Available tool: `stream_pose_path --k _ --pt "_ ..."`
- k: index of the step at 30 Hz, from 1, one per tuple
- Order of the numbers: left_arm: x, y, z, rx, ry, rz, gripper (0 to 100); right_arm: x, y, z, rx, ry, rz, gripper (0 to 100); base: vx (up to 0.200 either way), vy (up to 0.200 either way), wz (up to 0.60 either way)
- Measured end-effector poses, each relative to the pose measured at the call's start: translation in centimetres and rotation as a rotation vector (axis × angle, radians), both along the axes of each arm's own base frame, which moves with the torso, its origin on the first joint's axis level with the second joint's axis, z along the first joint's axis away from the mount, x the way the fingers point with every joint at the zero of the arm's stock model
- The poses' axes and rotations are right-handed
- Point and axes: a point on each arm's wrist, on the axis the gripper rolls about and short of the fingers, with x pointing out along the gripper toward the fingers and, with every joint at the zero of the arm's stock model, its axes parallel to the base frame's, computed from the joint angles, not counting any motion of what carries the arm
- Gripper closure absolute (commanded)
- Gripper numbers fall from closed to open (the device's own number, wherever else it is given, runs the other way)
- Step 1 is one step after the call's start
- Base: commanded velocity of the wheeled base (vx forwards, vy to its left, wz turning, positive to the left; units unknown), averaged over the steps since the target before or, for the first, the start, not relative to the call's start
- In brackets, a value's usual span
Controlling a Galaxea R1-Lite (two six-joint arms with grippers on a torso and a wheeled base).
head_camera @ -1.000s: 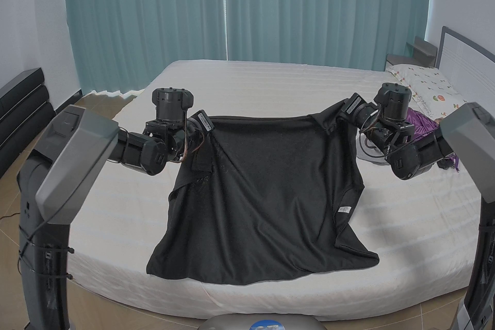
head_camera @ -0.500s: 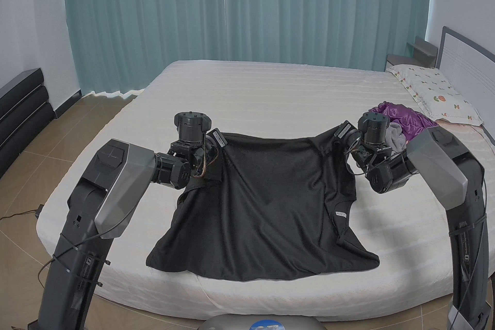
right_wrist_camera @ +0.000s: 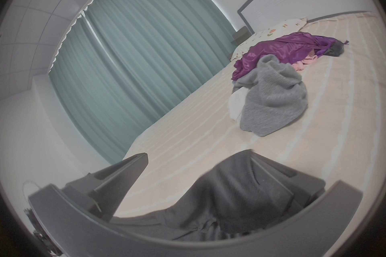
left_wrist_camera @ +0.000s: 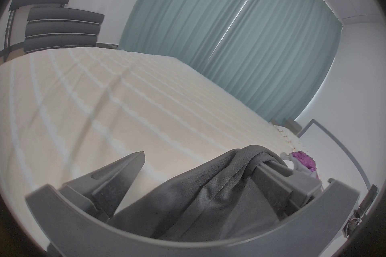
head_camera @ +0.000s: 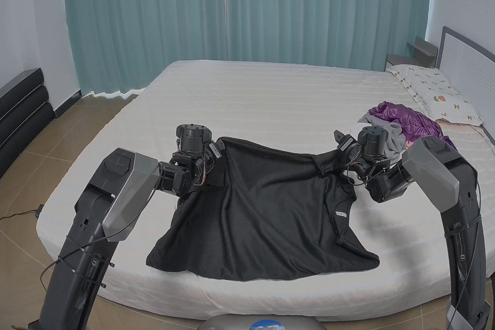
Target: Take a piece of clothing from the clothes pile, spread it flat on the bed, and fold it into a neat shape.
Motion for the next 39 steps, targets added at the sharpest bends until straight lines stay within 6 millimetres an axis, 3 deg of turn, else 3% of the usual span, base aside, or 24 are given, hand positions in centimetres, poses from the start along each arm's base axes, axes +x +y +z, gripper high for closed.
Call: stream_pose_path --k 10,13,22,29,39 --pt "-0.4 3.1 2.0 -0.007 0.146 -0.042 0 -0.9 -2.5 2.6 0.088 -0.020 -0.051 0 0.000 0.000 0.00" --pt "-0.4 3.9 2.5 -0.012 0.158 -0.042 0 -1.2 -2.8 2.3 0.092 0.000 -0.043 0 0.000 0.000 0.00" --pt "-2.6 4.4 1.1 -0.005 0.313 -0.210 0 -2.8 -2.6 1.4 0.106 0.077 0.028 0 0.000 0.000 0.00" --pt "-4.9 4.5 0.2 0.120 0.392 -0.348 0 -3.6 -2.4 1.4 0.110 0.101 0.049 0 0.000 0.000 0.00" --pt "-6.1 4.8 2.1 -0.071 0.374 -0.231 0 -5.3 -2.4 0.7 0.143 0.166 0.098 0 0.000 0.000 0.00"
